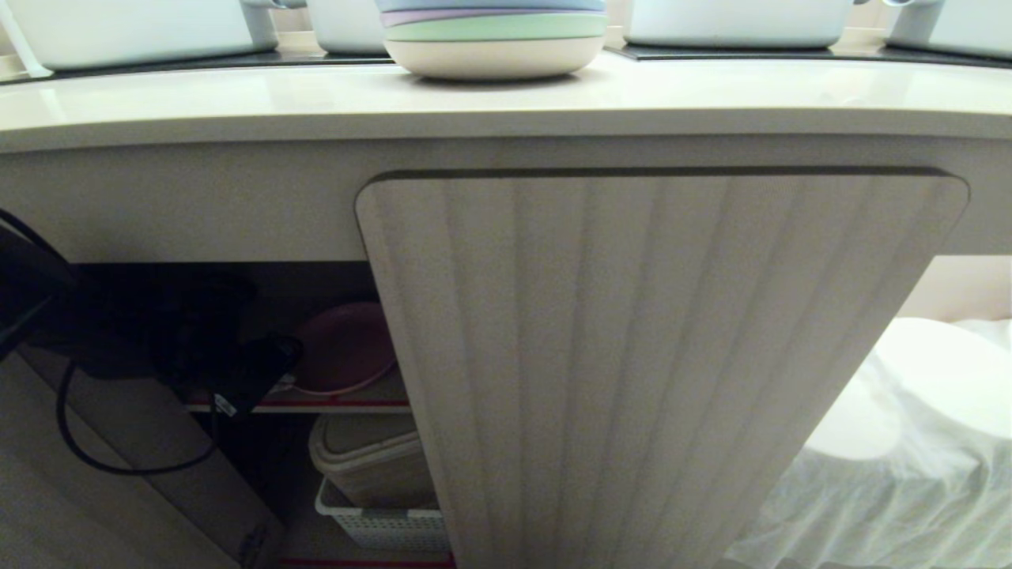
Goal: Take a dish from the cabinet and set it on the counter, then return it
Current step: Put it back into the cabinet
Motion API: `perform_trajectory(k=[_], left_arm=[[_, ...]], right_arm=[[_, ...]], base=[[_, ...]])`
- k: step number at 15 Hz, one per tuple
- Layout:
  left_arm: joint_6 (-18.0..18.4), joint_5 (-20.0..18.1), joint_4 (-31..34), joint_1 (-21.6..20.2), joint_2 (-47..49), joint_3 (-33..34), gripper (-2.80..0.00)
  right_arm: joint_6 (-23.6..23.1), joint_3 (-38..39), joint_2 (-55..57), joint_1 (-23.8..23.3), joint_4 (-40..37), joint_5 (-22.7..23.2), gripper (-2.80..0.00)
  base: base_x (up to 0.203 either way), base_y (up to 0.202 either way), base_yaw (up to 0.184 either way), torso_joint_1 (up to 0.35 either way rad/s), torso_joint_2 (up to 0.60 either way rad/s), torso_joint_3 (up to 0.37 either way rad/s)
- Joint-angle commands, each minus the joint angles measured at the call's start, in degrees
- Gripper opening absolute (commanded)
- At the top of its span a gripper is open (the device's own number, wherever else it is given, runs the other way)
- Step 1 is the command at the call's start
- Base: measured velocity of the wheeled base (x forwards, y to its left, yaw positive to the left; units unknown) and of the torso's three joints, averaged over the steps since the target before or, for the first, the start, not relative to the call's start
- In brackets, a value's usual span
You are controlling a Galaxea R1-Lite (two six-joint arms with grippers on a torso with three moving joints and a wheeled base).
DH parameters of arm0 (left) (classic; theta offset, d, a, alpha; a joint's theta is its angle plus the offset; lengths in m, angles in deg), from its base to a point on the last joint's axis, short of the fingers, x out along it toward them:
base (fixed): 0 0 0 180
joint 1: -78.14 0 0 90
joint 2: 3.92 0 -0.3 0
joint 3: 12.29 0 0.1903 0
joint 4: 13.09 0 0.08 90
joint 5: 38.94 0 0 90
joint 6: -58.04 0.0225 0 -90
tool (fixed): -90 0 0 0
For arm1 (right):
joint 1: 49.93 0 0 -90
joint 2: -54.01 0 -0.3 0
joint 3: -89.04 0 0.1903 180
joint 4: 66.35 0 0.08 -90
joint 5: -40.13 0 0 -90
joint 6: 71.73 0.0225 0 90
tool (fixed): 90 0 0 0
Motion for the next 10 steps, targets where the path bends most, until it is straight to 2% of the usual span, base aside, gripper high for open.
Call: perform_trajectory(k=[1, 10], left_arm=[[-0.3, 0.0, 0.0, -0.1, -0.2, 0.0, -2.80], [-0.3, 0.1, 0.4, -0.2, -1.2, 1.1, -2.80]], right_arm=[[0.0, 0.0, 0.0, 0.0, 0.1, 0.0, -2.80], [0.0, 0.0, 0.0, 0.0, 0.1, 0.0, -2.80]], base=[[0.000, 0.000, 0.000, 0.000, 0.00, 0.000], [0.000, 0.000, 0.000, 0.000, 0.00, 0.000]])
